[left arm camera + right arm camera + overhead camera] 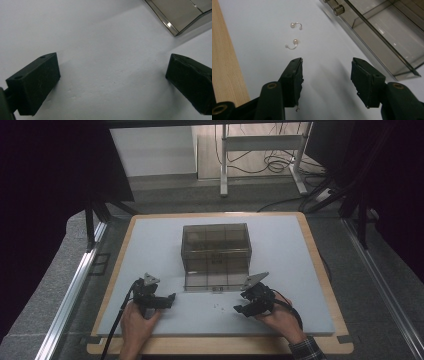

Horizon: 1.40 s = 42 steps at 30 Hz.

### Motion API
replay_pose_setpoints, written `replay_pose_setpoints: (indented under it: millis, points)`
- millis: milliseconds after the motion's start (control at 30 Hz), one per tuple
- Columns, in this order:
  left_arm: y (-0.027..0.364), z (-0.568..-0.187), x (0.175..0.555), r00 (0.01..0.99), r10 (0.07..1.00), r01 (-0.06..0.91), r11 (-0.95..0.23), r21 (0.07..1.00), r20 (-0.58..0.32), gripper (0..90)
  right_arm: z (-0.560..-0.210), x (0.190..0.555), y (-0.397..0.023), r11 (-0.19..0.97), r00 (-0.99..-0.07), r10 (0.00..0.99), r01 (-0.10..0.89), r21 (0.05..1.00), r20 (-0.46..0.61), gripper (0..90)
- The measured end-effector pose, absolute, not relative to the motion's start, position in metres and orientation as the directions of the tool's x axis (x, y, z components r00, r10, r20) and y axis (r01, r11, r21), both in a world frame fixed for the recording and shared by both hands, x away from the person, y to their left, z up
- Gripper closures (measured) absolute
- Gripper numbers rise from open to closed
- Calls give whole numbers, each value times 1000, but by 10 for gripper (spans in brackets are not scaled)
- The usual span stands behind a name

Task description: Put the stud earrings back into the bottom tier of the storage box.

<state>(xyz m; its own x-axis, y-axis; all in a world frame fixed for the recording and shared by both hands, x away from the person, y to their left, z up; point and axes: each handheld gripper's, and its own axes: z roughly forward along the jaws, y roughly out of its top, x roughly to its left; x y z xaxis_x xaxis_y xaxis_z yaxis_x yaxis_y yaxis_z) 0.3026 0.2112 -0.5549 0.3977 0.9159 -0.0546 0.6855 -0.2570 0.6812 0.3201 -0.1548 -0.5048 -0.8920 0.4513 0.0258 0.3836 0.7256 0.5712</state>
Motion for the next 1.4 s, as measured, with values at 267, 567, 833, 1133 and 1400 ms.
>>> replay_pose_setpoints:
  millis: [267,567,833,1133,1400]
  points:
    - [211,-555,303,397,916,686,-257,681,-54,0,-503,324,-143,752,-903,428,371,545,24,485]
    - [211,-555,303,397,916,686,-257,681,-54,0,-504,331,-129,785,-916,400,354,509,21,582]
    - [211,-555,303,395,917,685,-253,684,-57,0,-502,335,-122,797,-926,374,350,492,52,741]
    - [211,-555,303,394,917,685,-253,683,-56,0,-502,333,-104,839,-947,316,303,451,49,791]
    - [211,-555,303,397,916,686,-257,681,-55,0,-501,331,-89,869,-961,273,266,417,43,797]
